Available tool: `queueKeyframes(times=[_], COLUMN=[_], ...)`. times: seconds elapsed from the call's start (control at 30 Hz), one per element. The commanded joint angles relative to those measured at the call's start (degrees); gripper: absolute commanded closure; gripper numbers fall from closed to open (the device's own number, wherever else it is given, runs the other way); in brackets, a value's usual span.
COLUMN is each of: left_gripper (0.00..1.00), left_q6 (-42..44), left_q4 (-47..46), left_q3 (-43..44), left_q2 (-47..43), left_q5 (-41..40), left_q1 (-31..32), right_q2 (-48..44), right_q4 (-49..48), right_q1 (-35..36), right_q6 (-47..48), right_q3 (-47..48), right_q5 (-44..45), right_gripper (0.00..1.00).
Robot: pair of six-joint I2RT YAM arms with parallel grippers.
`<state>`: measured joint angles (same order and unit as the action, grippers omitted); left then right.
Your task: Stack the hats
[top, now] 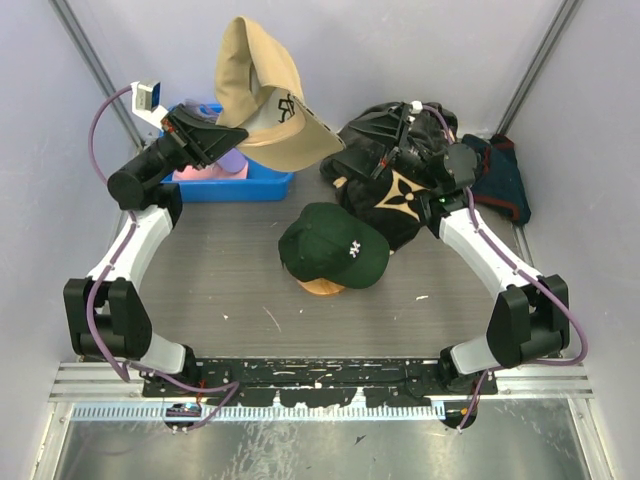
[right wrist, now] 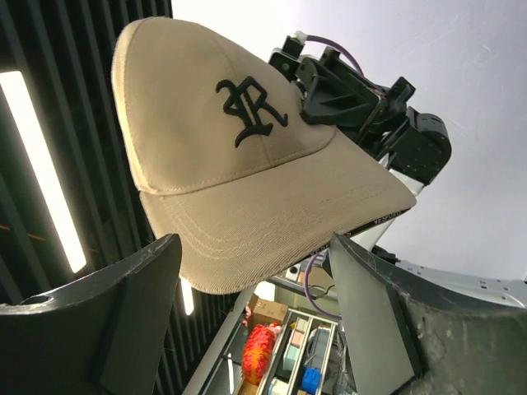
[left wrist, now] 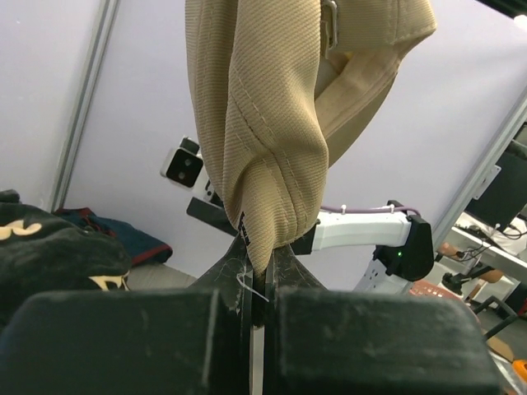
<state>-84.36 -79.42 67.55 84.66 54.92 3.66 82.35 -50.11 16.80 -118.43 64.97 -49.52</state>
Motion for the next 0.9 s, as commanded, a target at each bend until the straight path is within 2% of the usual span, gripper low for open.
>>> queueKeyframes(times=[0.0,0.33,0.67,0.77,0.87], left_gripper=[1.00,1.00,1.00,1.00,1.00], left_q6=[2.21,3.20,3.21,3.31,3.59], left_q4=[-2.50,-2.50,-2.50,-2.50,-2.52], left_q3=[0.21,3.40,6.87,6.60,6.14], left_q2=[-1.04,1.02,3.02,3.44,3.64], left_q5=[1.65,2.83,3.38,3.53,3.24], left_q1=[0.10,1.66,3.65,3.81,3.81], right_q2=[-1.24,0.45,2.20,2.46,2.73], right_q4=[-4.10,-4.15,-3.67,-3.49,-3.23], right_q1=[0.79,5.57,7.59,7.95,8.15], right_q6=[-19.18,-17.96,-17.62,-17.38,-17.01], right_q3=[2.79,2.90,5.83,6.63,7.42], right_q5=[2.98,5.65,6.62,6.63,6.60], right_gripper=[0.22,0.22,0.27,0.32,0.46])
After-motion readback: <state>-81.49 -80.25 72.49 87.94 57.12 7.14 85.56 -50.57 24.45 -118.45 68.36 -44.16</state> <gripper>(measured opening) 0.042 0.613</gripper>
